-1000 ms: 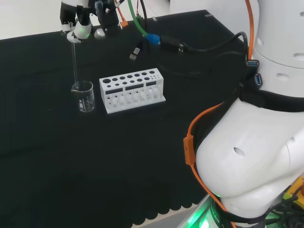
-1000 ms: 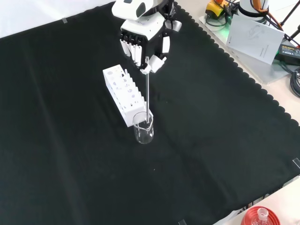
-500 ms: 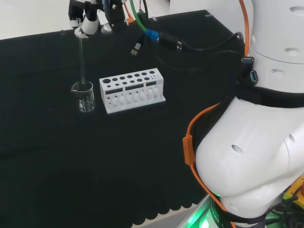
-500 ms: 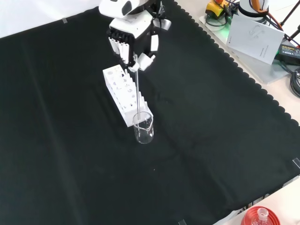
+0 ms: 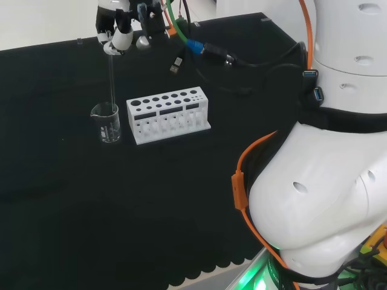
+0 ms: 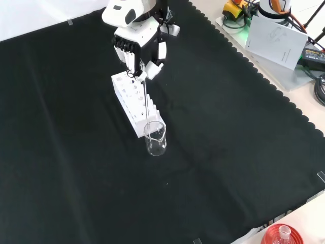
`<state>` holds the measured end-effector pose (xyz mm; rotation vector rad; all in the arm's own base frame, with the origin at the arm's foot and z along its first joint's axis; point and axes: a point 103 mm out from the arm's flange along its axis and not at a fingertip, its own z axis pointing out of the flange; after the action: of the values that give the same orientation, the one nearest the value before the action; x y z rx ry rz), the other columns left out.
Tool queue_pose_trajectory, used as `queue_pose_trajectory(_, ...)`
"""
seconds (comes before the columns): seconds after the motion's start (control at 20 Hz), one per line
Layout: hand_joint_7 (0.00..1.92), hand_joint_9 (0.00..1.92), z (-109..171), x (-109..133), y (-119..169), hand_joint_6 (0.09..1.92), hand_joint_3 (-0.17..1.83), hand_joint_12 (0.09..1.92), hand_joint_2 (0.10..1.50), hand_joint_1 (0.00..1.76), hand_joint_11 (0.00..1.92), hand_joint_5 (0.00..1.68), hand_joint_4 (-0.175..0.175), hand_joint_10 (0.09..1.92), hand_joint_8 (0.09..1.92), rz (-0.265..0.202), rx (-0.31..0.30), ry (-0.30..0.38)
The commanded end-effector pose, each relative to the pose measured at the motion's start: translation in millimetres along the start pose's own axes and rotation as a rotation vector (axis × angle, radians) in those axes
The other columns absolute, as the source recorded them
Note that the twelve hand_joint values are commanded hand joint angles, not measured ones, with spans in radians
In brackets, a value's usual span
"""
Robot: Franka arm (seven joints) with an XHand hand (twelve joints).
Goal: Stir in the beaker to the left of the white test tube rack with the glass rod.
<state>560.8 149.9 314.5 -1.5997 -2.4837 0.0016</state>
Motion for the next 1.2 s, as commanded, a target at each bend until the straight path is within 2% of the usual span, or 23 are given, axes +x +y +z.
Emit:
queue_pose_trajectory(0.05, 1.39, 1.75, 9, 1, 0, 0.86, 0.85, 0.57, 0.57, 1.32, 1.56, 1.12, -0.175, 0.2, 0.72, 0.009, 0.021, -0.019)
queue_pose_trajectory(0.65, 1.39, 1.75, 26, 31, 5, 0.86, 0.85, 0.57, 0.57, 1.32, 1.56, 1.12, -0.175, 0.2, 0.72, -0.024, 0.048, -0.036)
queue_pose_trajectory(0.95, 1.39, 1.75, 33, 38, 11, 0.86, 0.85, 0.57, 0.57, 1.32, 1.56, 1.12, -0.175, 0.19, 0.72, -0.035, 0.084, -0.068)
queue_pose_trajectory(1.2, 1.39, 1.75, 33, 34, 19, 0.86, 0.85, 0.57, 0.57, 1.32, 1.56, 1.12, -0.175, 0.19, 0.72, -0.045, 0.083, -0.063)
